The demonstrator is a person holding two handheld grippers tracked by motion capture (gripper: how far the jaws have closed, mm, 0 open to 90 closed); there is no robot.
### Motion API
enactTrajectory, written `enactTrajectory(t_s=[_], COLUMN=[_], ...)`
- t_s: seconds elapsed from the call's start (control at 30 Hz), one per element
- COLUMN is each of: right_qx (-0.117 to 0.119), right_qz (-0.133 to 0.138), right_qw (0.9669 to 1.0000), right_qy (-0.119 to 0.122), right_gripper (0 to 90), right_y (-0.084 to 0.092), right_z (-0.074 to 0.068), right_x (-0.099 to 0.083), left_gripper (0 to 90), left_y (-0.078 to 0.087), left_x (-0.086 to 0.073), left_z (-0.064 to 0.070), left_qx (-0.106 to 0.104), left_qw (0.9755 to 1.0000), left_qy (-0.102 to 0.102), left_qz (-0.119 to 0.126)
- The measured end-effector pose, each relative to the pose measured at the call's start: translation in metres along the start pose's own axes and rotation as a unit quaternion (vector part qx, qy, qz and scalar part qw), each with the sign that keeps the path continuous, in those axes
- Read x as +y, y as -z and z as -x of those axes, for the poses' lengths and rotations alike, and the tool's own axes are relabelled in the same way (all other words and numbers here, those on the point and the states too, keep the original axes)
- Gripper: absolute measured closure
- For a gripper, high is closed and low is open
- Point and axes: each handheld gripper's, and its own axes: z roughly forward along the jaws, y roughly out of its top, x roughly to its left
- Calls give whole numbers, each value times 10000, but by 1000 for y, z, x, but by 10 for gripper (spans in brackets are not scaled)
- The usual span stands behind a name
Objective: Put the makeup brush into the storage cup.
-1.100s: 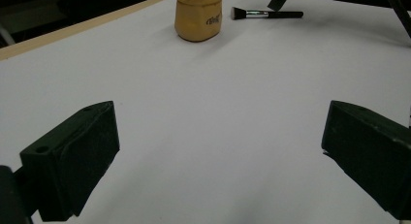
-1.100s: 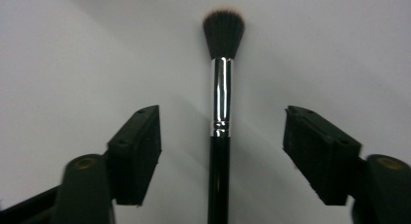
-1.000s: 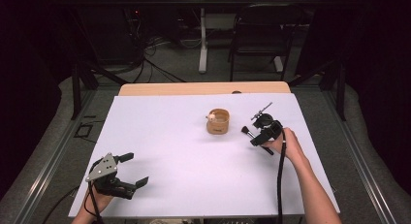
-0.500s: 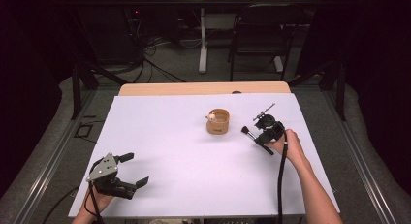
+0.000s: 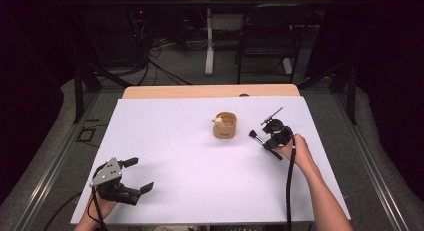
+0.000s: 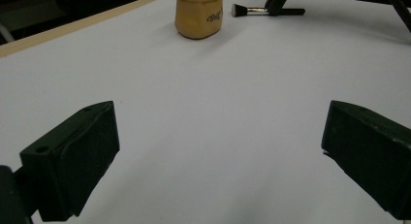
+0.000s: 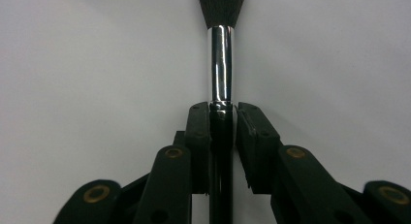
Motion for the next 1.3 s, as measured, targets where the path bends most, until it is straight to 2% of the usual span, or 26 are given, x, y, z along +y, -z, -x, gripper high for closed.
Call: enactTrajectory(t_s=[0.03,0.13,0.17,0.27,0.33,0.37,0.4,0.43,0.47,0.5,0.53,0.67,0.7,0.73,0.8,0.87,0.9,0.93,1.1,1.13,1.17,1.3], right_qx=[-56,-73,-121,-136,-213,-202,-123,-128,-104,-82,-93,-82,-45,-53,-41,24,58,49,-6,21,12,-11], right_qz=[-154,-50,-183,-199,-443,-404,-37,-166,-151,-10,-138,-123,17,-101,-87,-37,105,29,13,165,85,127], right_qw=[9998,9999,9996,9995,9984,9986,9997,9996,9997,9998,9997,9998,9999,9999,9999,10000,9999,10000,10000,9999,10000,9999], right_qy=[68,148,170,222,268,260,197,175,179,155,188,118,119,118,140,75,40,36,88,35,38,35], right_gripper=[762,773,773,776,779,780,780,780,781,781,782,782,782,783,783,786,790,791,792,793,793,793], right_y=[1,-2,-1,-1,2,2,-3,-1,-1,-3,-1,-1,-2,-1,0,0,-1,1,3,1,3,5], right_z=[0,-1,-2,-2,-2,-2,-2,-2,-1,-1,0,-1,0,0,1,2,2,2,2,2,2,3], right_x=[1,1,2,2,3,3,0,1,1,0,0,0,-1,-1,-1,-2,-3,-2,-3,-4,-4,-4], left_gripper=[2,2,2,2,2,2,2,2,2,2,2,2,2,2,2,2,1,2,2,2,2,2], left_y=[0,0,0,0,0,0,1,1,1,2,2,2,2,2,2,2,2,2,2,2,2,1], left_x=[0,0,0,0,0,0,0,0,0,0,0,0,0,0,0,0,0,0,0,0,0,0], left_z=[0,0,0,0,0,0,0,0,0,0,0,0,0,0,0,0,0,0,0,0,0,0], left_qx=[5,-5,-9,-6,8,9,10,3,9,-1,0,23,24,32,18,19,22,19,19,18,27,14], left_qw=[10000,10000,10000,10000,10000,10000,10000,10000,10000,9999,9999,9999,9999,9999,9999,9999,9999,9999,9999,9999,9999,9999], left_qy=[2,3,1,-3,8,8,18,36,23,16,25,30,21,28,27,24,23,24,24,22,24,22], left_qz=[9,-1,-9,2,22,33,52,79,97,99,114,153,148,161,150,154,155,157,153,150,163,152])
